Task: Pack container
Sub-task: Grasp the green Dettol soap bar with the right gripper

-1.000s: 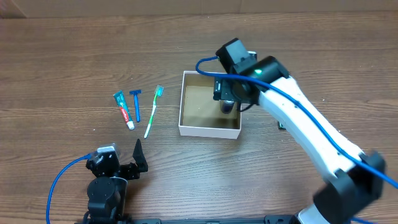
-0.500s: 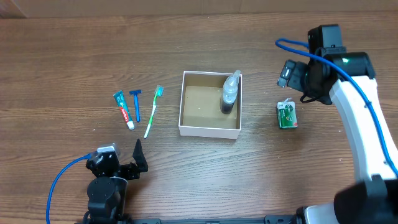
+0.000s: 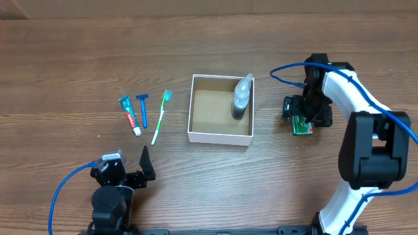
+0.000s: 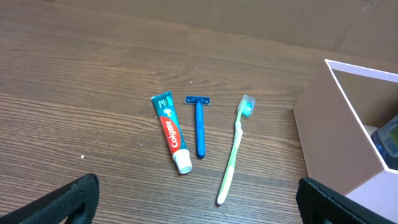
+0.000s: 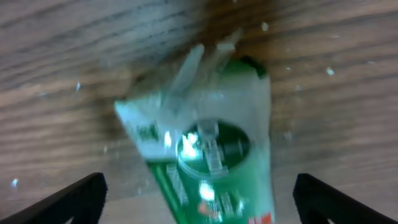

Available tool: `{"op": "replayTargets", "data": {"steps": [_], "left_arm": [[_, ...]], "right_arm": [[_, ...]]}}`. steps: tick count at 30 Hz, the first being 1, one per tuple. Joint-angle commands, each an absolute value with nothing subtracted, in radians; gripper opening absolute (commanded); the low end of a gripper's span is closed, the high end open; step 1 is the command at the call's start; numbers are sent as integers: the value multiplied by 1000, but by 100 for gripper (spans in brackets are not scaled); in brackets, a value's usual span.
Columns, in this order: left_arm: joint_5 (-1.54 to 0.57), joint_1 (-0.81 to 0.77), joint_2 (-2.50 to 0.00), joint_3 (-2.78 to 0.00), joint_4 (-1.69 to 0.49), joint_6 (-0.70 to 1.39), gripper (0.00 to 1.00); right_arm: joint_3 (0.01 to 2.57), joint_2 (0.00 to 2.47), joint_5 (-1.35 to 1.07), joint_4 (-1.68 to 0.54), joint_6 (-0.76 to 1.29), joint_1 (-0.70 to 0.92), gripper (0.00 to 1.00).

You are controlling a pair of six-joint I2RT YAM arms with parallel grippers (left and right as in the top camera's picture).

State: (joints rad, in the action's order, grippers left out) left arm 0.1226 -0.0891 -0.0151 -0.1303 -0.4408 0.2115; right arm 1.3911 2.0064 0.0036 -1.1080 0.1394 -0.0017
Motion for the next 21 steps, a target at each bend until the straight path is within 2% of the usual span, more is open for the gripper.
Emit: {"op": "replayTargets", "data": {"steps": [1,3,4,5,6,13,17,21], "left_arm": [[111,-81,-5,-126,-440,232,100],[111,-81,-5,-126,-440,232,100],[111,-81,-5,-126,-440,232,100],[111,-81,-5,-126,-440,232,100],[111,-81,-5,-126,-440,232,100],[111,-81,-5,-126,-440,232,100],[111,-81,-5,-126,-440,232,100],[111,-81,-5,-126,-440,232,100]], "right_arm": [[1380,2041,-2,-1071,130,-1,91],[1363,2042,-2,-1037,130,-1,85],[1358,2042,-2,-1032,130,-1,78],[1358,2042,-2,-1031,130,-1,65],[1359,2040,-2,-1033,141,-1,59],[1366,1948,-2,-1065,196,7,58],[1385,1762,-31,-1136,221,62,54],[1385,1559,-48,-1182,249,184,53]]}}
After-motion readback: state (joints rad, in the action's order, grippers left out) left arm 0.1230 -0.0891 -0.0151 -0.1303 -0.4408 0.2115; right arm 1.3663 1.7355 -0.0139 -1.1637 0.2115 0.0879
